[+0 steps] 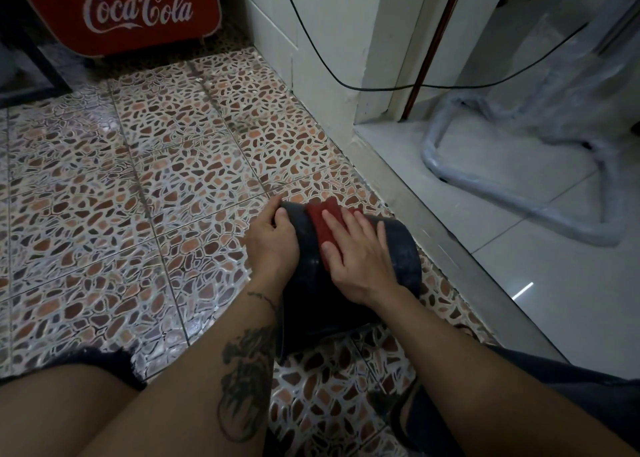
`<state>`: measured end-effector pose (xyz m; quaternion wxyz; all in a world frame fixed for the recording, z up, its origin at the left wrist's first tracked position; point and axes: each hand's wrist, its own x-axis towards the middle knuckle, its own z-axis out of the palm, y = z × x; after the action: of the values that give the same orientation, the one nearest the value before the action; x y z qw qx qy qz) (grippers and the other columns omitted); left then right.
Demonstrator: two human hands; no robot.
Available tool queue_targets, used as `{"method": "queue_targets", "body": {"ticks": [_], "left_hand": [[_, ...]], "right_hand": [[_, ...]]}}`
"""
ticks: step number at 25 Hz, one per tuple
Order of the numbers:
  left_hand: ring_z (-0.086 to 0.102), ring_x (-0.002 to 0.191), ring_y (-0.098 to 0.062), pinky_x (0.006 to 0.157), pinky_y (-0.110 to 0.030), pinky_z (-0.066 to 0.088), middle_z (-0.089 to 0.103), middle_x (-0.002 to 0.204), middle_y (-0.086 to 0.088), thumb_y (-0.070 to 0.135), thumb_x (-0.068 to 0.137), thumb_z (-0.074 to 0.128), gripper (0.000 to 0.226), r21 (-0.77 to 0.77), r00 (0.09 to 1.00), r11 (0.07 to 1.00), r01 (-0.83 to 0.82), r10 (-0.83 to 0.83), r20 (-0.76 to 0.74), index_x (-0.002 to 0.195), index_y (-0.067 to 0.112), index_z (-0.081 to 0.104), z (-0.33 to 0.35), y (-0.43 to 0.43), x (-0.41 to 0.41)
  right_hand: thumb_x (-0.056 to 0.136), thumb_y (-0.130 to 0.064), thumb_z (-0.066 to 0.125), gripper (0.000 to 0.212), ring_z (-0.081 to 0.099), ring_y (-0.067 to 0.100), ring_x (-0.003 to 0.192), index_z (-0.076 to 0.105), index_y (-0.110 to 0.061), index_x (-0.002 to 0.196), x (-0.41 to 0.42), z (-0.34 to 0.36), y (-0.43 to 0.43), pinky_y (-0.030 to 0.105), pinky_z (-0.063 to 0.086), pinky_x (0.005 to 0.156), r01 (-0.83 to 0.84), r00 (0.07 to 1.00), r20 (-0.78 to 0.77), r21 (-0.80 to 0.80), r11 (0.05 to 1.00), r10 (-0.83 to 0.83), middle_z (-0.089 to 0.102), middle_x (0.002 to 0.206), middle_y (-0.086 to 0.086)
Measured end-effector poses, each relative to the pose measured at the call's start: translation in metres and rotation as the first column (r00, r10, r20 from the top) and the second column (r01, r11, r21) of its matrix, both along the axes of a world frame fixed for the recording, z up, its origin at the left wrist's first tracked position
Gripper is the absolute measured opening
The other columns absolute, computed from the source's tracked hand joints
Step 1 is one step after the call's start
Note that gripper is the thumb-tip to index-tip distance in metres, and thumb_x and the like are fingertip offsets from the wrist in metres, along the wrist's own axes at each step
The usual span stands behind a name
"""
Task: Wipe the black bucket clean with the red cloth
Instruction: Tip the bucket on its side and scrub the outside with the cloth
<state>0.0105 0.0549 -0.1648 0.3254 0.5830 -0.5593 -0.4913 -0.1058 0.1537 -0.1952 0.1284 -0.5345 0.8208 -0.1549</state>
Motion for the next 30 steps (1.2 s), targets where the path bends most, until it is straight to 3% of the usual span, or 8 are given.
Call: {"method": "queue_targets", "body": {"ticks": [5, 8, 12, 16, 19, 24, 27, 30], "left_hand": [[0.047, 0.136, -0.018, 0.108, -0.026, 0.031, 0.055, 0.147, 0.004, 0.028, 0.102, 0.04, 0.042, -0.034, 0.999, 0.999, -0.002, 0.004, 0.053, 0.142, 0.025, 0.056, 0.002, 0.005, -0.005], [0.046, 0.137, -0.016, 0.107, -0.023, 0.029, 0.054, 0.148, 0.006, 0.026, 0.102, 0.04, 0.043, -0.038, 0.998, 0.999, -0.004, 0.007, 0.069, 0.142, 0.025, 0.055, 0.004, 0.007, -0.006], [0.05, 0.132, -0.015, 0.116, -0.036, 0.036, 0.057, 0.144, 0.008, 0.026, 0.101, 0.043, 0.04, 0.048, 0.998, 0.998, -0.039, 0.042, -0.052, 0.136, 0.028, 0.061, 0.0, 0.005, -0.003], [0.056, 0.126, -0.012, 0.111, -0.034, 0.043, 0.061, 0.14, 0.009, 0.022, 0.098, 0.048, 0.038, 0.058, 0.997, 0.998, -0.025, 0.029, -0.069, 0.132, 0.03, 0.064, -0.004, -0.001, 0.003], [0.056, 0.126, -0.011, 0.111, -0.035, 0.043, 0.061, 0.14, 0.007, 0.023, 0.097, 0.05, 0.038, 0.083, 0.991, 0.997, 0.008, 0.003, -0.131, 0.132, 0.028, 0.065, -0.012, -0.009, 0.004], [0.056, 0.127, -0.012, 0.112, -0.038, 0.043, 0.062, 0.139, 0.006, 0.024, 0.095, 0.053, 0.038, 0.099, 0.975, 0.995, -0.003, 0.025, -0.219, 0.131, 0.027, 0.065, -0.02, -0.003, 0.002], [0.059, 0.122, -0.011, 0.109, -0.038, 0.045, 0.065, 0.134, 0.007, 0.028, 0.088, 0.056, 0.036, 0.168, 0.959, 0.986, 0.014, 0.035, -0.282, 0.12, 0.034, 0.07, -0.024, -0.003, 0.005], [0.057, 0.124, -0.009, 0.112, -0.034, 0.042, 0.063, 0.137, 0.005, 0.02, 0.094, 0.055, 0.036, 0.176, 0.954, 0.984, 0.011, 0.042, -0.295, 0.126, 0.027, 0.068, -0.022, -0.003, 0.006]], "right_hand": [[0.098, -0.056, 0.008, 0.066, 0.008, 0.028, 0.155, 0.01, -0.034, 0.16, -0.062, -0.025, 0.04, 0.061, 0.005, 0.121, 0.346, 0.938, -0.043, 0.159, 0.925, -0.343, 0.015, 0.169, 0.005], [0.099, -0.052, 0.007, 0.064, -0.007, 0.028, 0.155, -0.001, -0.035, 0.16, -0.046, -0.028, 0.057, 0.058, 0.0, 0.122, 0.433, 0.896, 0.023, 0.173, 0.885, -0.443, 0.0, 0.17, 0.004], [0.095, -0.05, 0.008, 0.068, -0.015, 0.022, 0.154, 0.0, -0.032, 0.16, 0.035, -0.007, 0.036, 0.049, -0.014, 0.121, 0.202, 0.977, 0.064, 0.008, 0.979, -0.202, -0.007, 0.168, -0.002], [0.097, -0.044, 0.018, 0.066, 0.001, 0.02, 0.155, 0.016, -0.028, 0.16, 0.044, 0.016, 0.002, 0.049, -0.009, 0.123, -0.051, 0.996, 0.069, -0.03, 0.998, 0.053, 0.012, 0.169, -0.002], [0.098, -0.044, 0.019, 0.064, 0.013, 0.022, 0.153, 0.022, -0.028, 0.159, 0.02, 0.014, -0.02, 0.05, -0.001, 0.124, -0.102, 0.994, 0.048, 0.024, 0.994, 0.101, 0.023, 0.167, 0.0], [0.101, -0.04, 0.02, 0.057, 0.027, 0.026, 0.148, 0.03, -0.029, 0.157, -0.012, 0.016, -0.06, 0.054, 0.008, 0.122, -0.021, 0.998, 0.067, 0.235, 0.972, 0.005, 0.033, 0.163, 0.003], [0.098, -0.031, 0.029, 0.058, 0.02, 0.02, 0.151, 0.033, -0.036, 0.155, 0.003, 0.018, -0.027, 0.049, 0.002, 0.124, -0.101, 0.984, 0.155, 0.075, 0.992, 0.088, 0.028, 0.165, -0.003], [0.089, -0.024, 0.035, 0.066, 0.011, 0.014, 0.153, 0.037, -0.038, 0.153, 0.024, 0.02, 0.017, 0.041, -0.007, 0.123, -0.183, 0.95, 0.234, -0.11, 0.977, 0.204, 0.025, 0.165, -0.009]]}}
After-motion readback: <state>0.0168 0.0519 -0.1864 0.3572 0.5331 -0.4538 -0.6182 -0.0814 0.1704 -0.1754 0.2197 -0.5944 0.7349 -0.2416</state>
